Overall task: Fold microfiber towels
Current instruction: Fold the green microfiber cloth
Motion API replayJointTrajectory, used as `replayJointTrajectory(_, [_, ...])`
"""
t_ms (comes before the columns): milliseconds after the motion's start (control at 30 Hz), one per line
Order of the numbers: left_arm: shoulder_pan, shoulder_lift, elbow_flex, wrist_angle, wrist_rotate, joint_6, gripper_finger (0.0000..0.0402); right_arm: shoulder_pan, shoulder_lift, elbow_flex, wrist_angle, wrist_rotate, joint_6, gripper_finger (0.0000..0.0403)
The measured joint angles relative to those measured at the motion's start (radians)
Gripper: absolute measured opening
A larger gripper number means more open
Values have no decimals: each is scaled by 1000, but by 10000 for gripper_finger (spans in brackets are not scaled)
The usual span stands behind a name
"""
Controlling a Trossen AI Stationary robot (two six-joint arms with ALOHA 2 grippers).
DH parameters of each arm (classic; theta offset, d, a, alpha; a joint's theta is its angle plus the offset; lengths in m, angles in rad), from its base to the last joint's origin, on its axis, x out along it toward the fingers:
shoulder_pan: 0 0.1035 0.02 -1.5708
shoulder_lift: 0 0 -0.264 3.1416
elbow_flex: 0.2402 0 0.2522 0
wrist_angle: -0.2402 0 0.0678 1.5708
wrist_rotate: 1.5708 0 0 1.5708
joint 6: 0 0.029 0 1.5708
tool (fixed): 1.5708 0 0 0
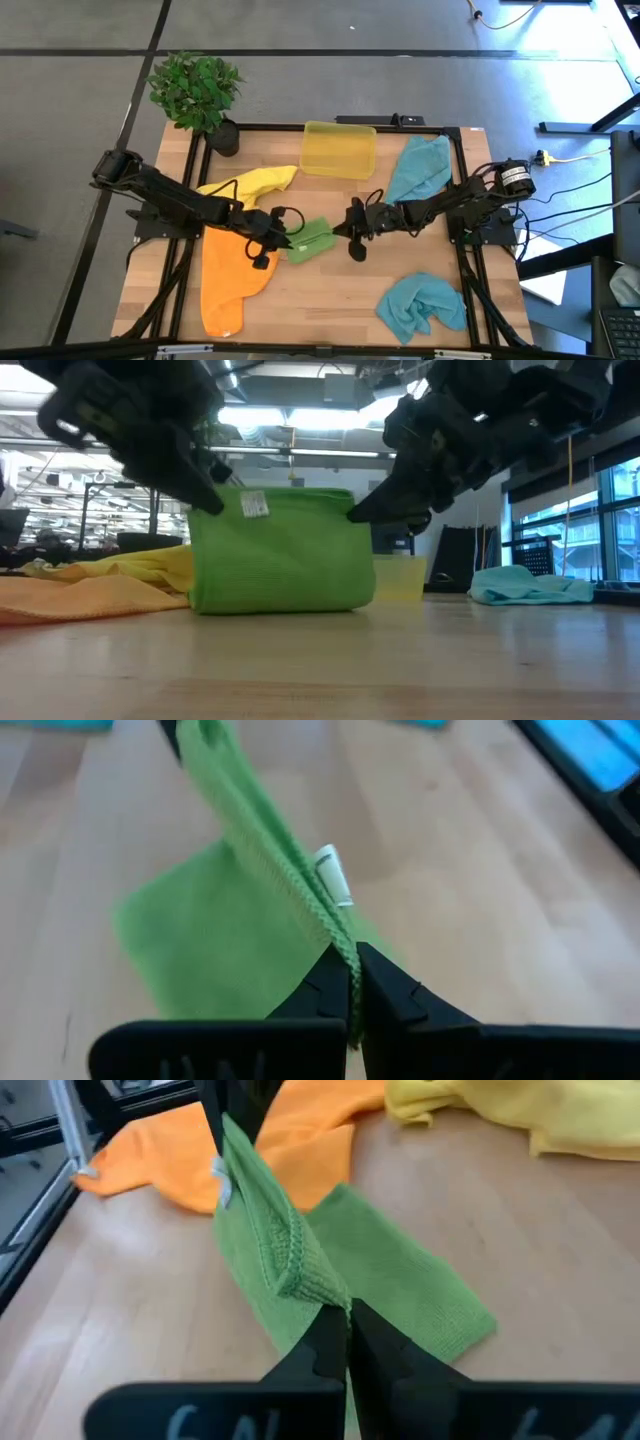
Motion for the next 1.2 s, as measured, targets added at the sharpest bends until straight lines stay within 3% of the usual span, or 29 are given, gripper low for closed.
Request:
replayJointTrajectory(300, [114,0,-70,12,-15,-34,0,-106,22,4,7,-7,3,1])
replayJointTrajectory(600, [143,1,-105,-5,-3,-80,0,-177,153,107,15,-51,-25,1])
replayJointTrajectory(800, [140,8,-115,-10,24,-113,2,-187,222,146,7,-72,-24,1])
replayJointTrajectory(1200, [87,8,-115,58,59,-157,1,-136,192,145,-18,-105,4,2])
